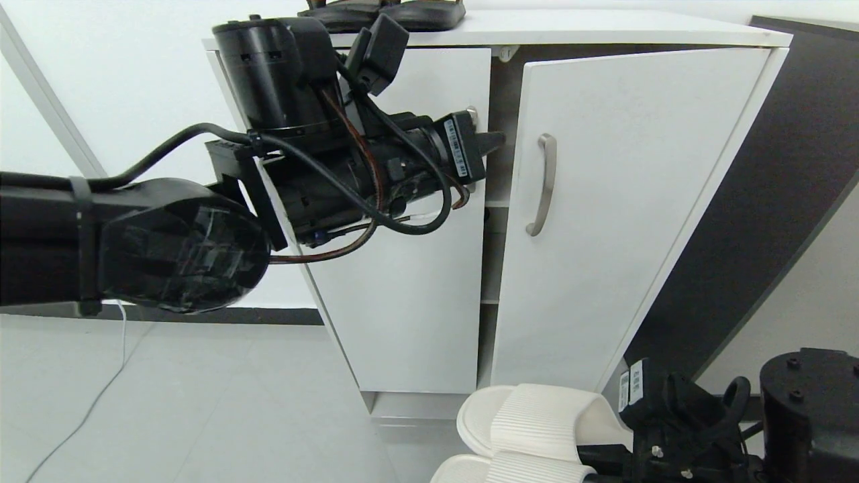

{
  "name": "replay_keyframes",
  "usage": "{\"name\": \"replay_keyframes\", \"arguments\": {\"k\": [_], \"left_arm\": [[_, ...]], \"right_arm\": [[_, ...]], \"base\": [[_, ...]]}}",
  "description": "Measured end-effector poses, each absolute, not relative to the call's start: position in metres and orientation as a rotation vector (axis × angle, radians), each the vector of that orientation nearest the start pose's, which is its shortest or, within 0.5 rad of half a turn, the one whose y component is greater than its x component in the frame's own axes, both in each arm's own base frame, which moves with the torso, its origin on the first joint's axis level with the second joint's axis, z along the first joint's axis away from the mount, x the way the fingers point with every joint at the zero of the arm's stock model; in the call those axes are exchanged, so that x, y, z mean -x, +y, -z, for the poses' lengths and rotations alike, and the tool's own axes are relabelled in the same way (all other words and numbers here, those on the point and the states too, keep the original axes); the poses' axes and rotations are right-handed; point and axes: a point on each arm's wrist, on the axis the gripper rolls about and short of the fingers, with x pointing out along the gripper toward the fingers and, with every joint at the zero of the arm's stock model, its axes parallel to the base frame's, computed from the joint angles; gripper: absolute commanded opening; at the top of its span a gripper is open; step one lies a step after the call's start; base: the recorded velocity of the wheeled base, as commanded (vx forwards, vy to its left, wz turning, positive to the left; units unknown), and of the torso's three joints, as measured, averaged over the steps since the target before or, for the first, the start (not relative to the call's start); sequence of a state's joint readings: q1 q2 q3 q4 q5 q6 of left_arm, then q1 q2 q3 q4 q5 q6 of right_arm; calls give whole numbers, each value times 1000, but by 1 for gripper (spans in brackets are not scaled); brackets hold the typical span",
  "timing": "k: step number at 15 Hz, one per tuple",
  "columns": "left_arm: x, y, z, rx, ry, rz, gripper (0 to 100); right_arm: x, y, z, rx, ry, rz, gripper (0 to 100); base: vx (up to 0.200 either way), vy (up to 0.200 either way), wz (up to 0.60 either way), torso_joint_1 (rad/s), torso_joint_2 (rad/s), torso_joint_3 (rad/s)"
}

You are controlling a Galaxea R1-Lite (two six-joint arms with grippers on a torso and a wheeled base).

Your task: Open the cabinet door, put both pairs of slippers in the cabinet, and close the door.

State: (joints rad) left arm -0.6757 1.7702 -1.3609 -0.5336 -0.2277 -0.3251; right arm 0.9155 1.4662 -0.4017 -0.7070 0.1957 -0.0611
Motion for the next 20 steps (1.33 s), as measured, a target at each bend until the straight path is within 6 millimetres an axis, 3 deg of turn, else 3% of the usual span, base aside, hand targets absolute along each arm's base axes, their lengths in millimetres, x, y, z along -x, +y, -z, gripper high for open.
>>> {"name": "replay_keyframes", "arguments": {"k": [6, 9, 11, 16, 20], "left_arm": [[-289, -238, -299, 350, 42, 933, 0], [-291, -240, -296, 348, 45, 921, 0], [-285, -245, -293, 346, 54, 926, 0], [-247, -269, -284, 354, 34, 1047, 0], [-259, -254, -278, 350, 41, 991, 0]], "right_arm": [[-126, 177, -141, 198, 340, -1125, 0], [-122, 178, -137, 208, 355, -1141, 0], [-120, 178, -135, 212, 363, -1156, 0], [-115, 177, -131, 226, 379, -1191, 0], [-115, 177, -131, 233, 372, -1186, 0]], "base": [[0, 0, 0, 0, 0, 0], [-200, 0, 0, 1, 1, 7], [-200, 0, 0, 2, 0, 5], [-160, 0, 0, 2, 3, 6], [0, 0, 0, 0, 0, 0]]}}
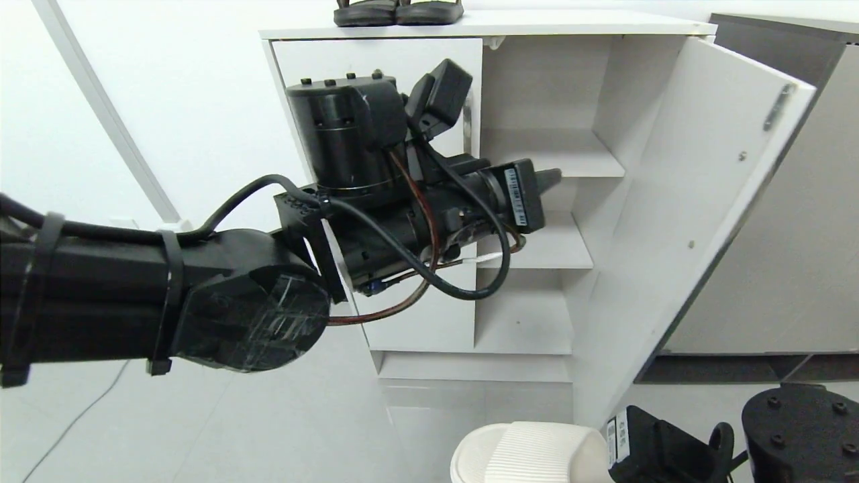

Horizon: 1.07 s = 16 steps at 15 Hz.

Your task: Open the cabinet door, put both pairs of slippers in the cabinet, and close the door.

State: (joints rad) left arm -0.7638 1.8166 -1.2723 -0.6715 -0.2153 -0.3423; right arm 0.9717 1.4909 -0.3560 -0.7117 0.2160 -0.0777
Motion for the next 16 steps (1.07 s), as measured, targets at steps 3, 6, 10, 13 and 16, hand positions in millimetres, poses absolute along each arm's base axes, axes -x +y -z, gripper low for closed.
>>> {"name": "replay_keyframes", "arguments": {"k": [3, 6, 10, 13, 16], "left_arm": [[-261, -226, -274, 343, 47, 923, 0], [-231, -181, -287, 335, 61, 850, 0], [-159, -105, -291, 211, 117, 571, 0], [-111, -46, -260, 50, 114, 289, 0], [-57, -8, -214, 9, 86, 2, 0]], "right_arm": [[-124, 174, -134, 219, 357, -1145, 0], [-160, 163, -135, 191, 360, -965, 0], [-207, 169, -140, 88, 270, -647, 0], [-230, 180, -139, 47, 256, -476, 0], [-237, 186, -135, 41, 259, -443, 0]], "base": [[0, 0, 0, 0, 0, 0], [0, 0, 0, 0, 0, 0], [0, 0, 0, 0, 0, 0], [0, 0, 0, 0, 0, 0], [0, 0, 0, 0, 0, 0]]}}
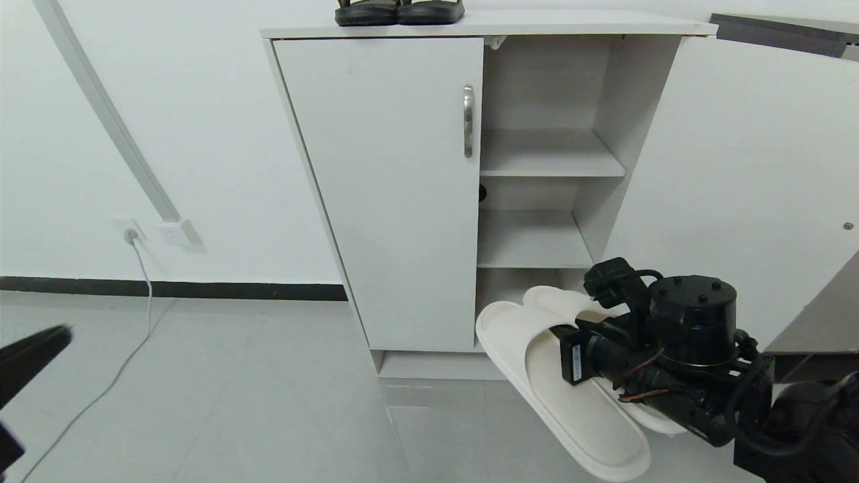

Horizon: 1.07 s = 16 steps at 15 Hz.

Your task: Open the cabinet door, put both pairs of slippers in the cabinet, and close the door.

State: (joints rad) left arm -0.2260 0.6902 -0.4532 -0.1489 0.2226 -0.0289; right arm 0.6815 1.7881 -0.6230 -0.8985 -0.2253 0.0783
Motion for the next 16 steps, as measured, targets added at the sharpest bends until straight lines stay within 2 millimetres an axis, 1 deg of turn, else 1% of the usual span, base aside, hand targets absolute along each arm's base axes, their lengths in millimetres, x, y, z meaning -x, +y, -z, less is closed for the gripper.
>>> {"name": "replay_keyframes", "arguments": {"k": [2, 3, 5, 6, 7, 8, 9, 11, 12, 13, 16], "left_arm": [[-26, 2, -173, -2, 78, -118, 0], [-14, 5, -153, -5, 78, -160, 0], [5, 6, -115, -13, 96, -221, 0], [11, 7, -101, -16, 105, -237, 0], [15, 7, -92, -15, 99, -250, 0], [19, 7, -87, -12, 79, -257, 0], [21, 6, -85, -12, 51, -227, 0], [22, 1, -83, -12, -15, -55, 0], [22, 0, -80, -14, -9, 12, 0], [22, -1, -76, -23, 21, 32, 0], [23, -1, -76, -35, 3, 38, 0]], "right_arm": [[-237, 189, -132, 48, 268, -450, 0], [-236, 189, -130, 53, 275, -451, 0], [-234, 190, -127, 60, 284, -459, 0], [-234, 190, -127, 63, 287, -461, 0], [-232, 192, -126, 65, 288, -466, 0], [-230, 194, -125, 68, 291, -475, 0], [-229, 194, -125, 69, 293, -479, 0], [-227, 196, -124, 72, 296, -488, 0], [-226, 196, -124, 73, 298, -490, 0], [-226, 197, -123, 74, 299, -494, 0], [-225, 202, -122, 76, 294, -500, 0]], "base": [[0, 0, 0, 0, 0, 0], [0, 0, 0, 0, 0, 0], [0, 0, 0, 0, 0, 0], [0, 0, 0, 0, 0, 0], [0, 0, 0, 0, 0, 0], [0, 0, 0, 0, 0, 0], [0, 0, 0, 0, 0, 0], [0, 0, 0, 0, 0, 0], [0, 0, 0, 0, 0, 0], [0, 0, 0, 0, 0, 0], [0, 0, 0, 0, 0, 0]]}}
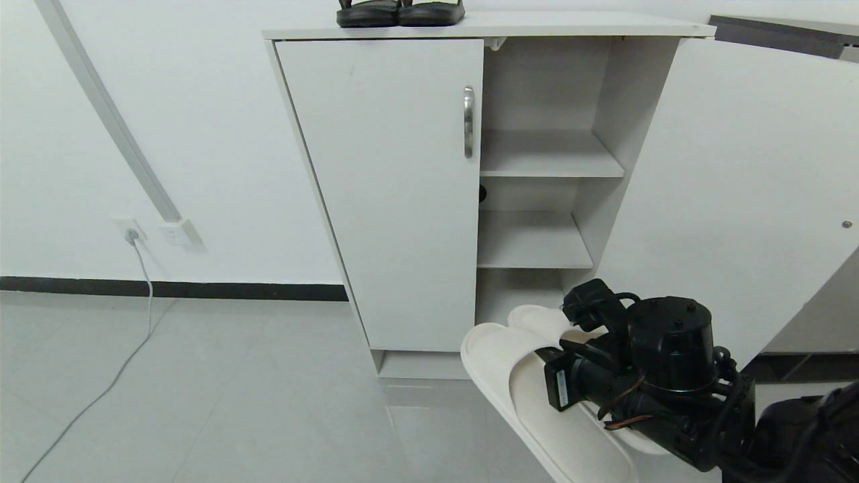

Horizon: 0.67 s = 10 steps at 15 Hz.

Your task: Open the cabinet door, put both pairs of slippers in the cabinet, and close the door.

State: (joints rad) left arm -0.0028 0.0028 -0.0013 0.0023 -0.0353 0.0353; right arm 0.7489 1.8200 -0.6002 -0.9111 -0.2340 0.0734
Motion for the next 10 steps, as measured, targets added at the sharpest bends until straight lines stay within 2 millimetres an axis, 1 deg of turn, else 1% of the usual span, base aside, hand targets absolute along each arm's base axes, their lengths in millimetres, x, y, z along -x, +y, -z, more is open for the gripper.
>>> {"name": "replay_keyframes", "arguments": {"k": [2, 4, 8, 10], "left_arm": [[23, -1, -75, -19, 2, 36, 0], [23, -1, -75, -18, 1, 36, 0], [23, -1, -76, -19, 0, 35, 0], [23, -1, -76, -18, 0, 35, 0]], "right_arm": [[-225, 209, -122, 76, 271, -475, 0], [-228, 217, -124, 76, 247, -398, 0], [-242, 235, -131, 46, 189, -260, 0], [-253, 248, -141, 8, 132, -123, 0]], "base": [[0, 0, 0, 0, 0, 0], [0, 0, 0, 0, 0, 0], [0, 0, 0, 0, 0, 0], [0, 0, 0, 0, 0, 0]]}}
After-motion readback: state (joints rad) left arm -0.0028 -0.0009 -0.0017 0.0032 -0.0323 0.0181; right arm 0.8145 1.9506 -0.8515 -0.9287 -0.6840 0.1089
